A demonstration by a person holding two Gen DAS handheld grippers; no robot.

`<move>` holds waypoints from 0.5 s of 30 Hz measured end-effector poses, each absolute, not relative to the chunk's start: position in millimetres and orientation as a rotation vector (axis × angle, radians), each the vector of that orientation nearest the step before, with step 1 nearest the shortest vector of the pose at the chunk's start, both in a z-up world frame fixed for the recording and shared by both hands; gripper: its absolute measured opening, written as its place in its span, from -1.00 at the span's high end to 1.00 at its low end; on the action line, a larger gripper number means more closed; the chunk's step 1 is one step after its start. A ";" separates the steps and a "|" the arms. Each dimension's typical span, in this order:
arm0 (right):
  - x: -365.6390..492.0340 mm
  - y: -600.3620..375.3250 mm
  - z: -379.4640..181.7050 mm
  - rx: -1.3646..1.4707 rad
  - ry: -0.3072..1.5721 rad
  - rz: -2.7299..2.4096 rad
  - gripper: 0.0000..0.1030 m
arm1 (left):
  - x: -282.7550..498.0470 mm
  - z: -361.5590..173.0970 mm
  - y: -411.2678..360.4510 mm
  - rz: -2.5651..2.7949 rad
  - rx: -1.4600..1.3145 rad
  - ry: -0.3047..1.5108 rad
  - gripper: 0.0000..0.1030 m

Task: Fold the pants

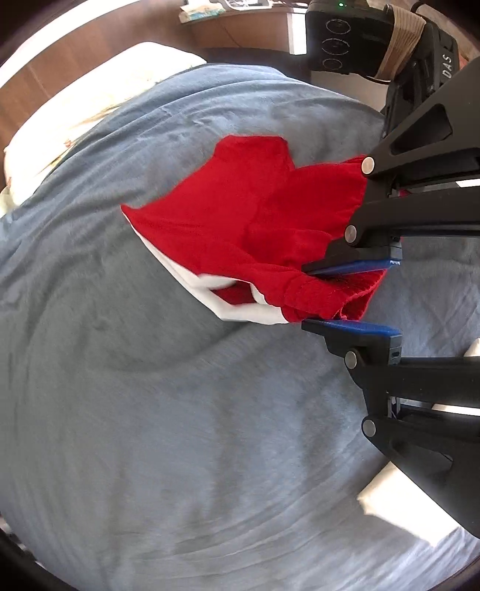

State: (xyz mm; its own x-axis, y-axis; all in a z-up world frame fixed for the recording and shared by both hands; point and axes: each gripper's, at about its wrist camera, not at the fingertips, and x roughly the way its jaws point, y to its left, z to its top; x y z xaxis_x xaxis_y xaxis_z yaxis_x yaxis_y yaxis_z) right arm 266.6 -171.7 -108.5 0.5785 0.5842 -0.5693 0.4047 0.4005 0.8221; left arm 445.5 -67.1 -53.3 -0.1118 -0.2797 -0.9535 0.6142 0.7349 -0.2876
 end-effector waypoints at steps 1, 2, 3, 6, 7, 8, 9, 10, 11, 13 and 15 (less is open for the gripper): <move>265.2 -177.8 -107.2 1.243 1.002 0.152 0.63 | 447.6 -49.4 -76.9 -0.778 0.307 1.499 0.56; 264.4 -183.3 -105.4 1.268 0.991 0.157 0.63 | 450.0 -45.7 -87.7 -0.779 0.334 1.497 0.56; 262.8 -189.1 -104.3 1.287 0.978 0.154 0.63 | 452.5 -42.4 -96.5 -0.783 0.345 1.495 0.56; 258.4 -209.0 -100.5 1.340 0.928 0.132 0.63 | 457.8 -36.1 -124.3 -0.788 0.390 1.494 0.56; 256.4 -215.4 -99.7 1.358 0.910 0.123 0.63 | 458.8 -35.9 -132.8 -0.788 0.398 1.497 0.56; 255.0 -220.8 -99.7 1.373 0.898 0.116 0.63 | 459.4 -36.4 -140.9 -0.788 0.411 1.499 0.56; 253.0 -226.7 -101.0 1.389 0.888 0.108 0.63 | 460.8 -37.7 -152.6 -0.788 0.437 1.500 0.56; 250.7 -232.5 -103.5 1.412 0.877 0.096 0.63 | 461.6 -39.5 -157.3 -0.788 0.446 1.503 0.55; 248.9 -239.2 -106.6 1.437 0.868 0.084 0.63 | 463.7 -42.8 -166.7 -0.783 0.462 1.516 0.55; 243.9 -248.9 -114.7 1.498 0.862 0.064 0.63 | 467.5 -47.0 -180.1 -0.778 0.485 1.527 0.55; 242.2 -257.2 -121.4 1.537 0.848 0.038 0.63 | 470.9 -52.7 -194.4 -0.775 0.505 1.535 0.55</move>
State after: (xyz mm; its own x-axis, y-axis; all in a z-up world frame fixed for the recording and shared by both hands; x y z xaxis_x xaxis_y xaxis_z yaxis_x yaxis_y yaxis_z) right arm 242.2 -257.2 -121.4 0.7236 0.5214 -0.4524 0.4791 0.0926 0.8729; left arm 470.9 -194.4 -52.7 -0.1230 -0.1277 -0.9842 0.7161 0.6751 -0.1771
